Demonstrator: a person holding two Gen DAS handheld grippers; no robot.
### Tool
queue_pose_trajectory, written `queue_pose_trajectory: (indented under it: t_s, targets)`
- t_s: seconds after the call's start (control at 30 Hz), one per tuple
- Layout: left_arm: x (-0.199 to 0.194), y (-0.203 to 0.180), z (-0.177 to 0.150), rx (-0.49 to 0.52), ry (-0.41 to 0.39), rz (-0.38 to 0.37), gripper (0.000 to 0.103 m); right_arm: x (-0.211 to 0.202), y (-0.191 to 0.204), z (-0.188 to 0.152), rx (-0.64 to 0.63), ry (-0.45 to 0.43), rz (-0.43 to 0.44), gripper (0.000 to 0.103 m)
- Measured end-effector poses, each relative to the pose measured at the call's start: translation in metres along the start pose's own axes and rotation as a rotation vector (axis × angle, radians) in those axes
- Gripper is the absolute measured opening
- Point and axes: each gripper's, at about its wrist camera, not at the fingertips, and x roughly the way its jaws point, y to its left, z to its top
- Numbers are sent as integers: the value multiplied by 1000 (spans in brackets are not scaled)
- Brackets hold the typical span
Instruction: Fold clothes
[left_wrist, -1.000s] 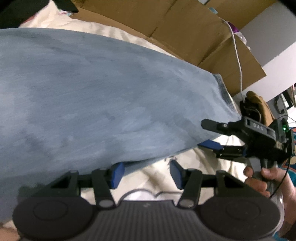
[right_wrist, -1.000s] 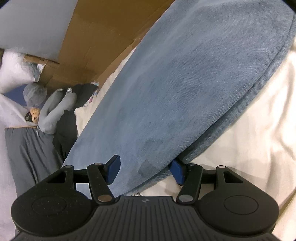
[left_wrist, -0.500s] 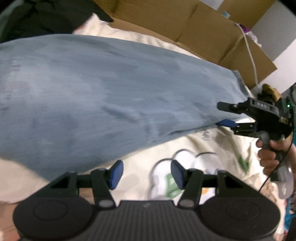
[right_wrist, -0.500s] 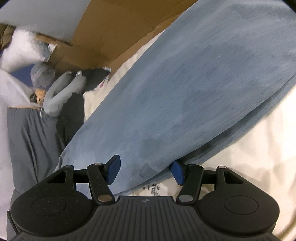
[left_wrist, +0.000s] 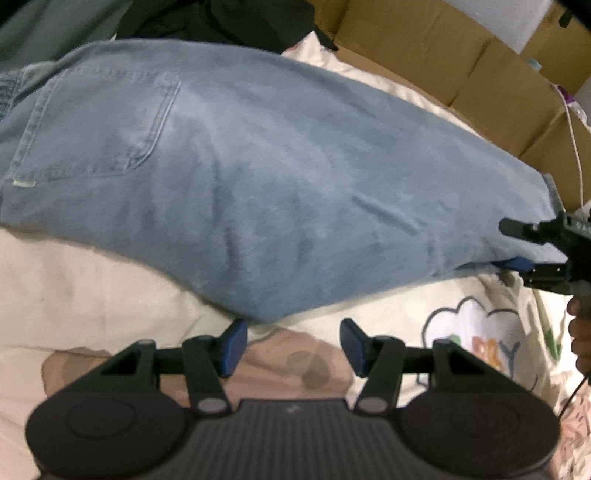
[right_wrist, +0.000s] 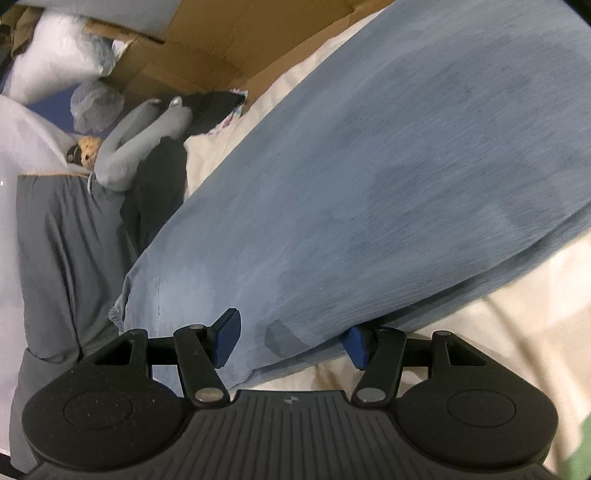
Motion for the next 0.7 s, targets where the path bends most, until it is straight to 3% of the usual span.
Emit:
queue_pose_trajectory:
  t_s: [0.37, 0.5, 0.7]
  targets:
    - [18, 11, -6, -20, -68, 38, 61, 26, 20, -5, -25, 35, 5, 64]
    - [6, 22, -1, -68, -118, 21, 43, 34, 29, -7, -28, 47, 18, 64]
    - [-20, 32, 12, -121, -206, -15, 43, 46, 40, -10, -45, 79, 31, 64]
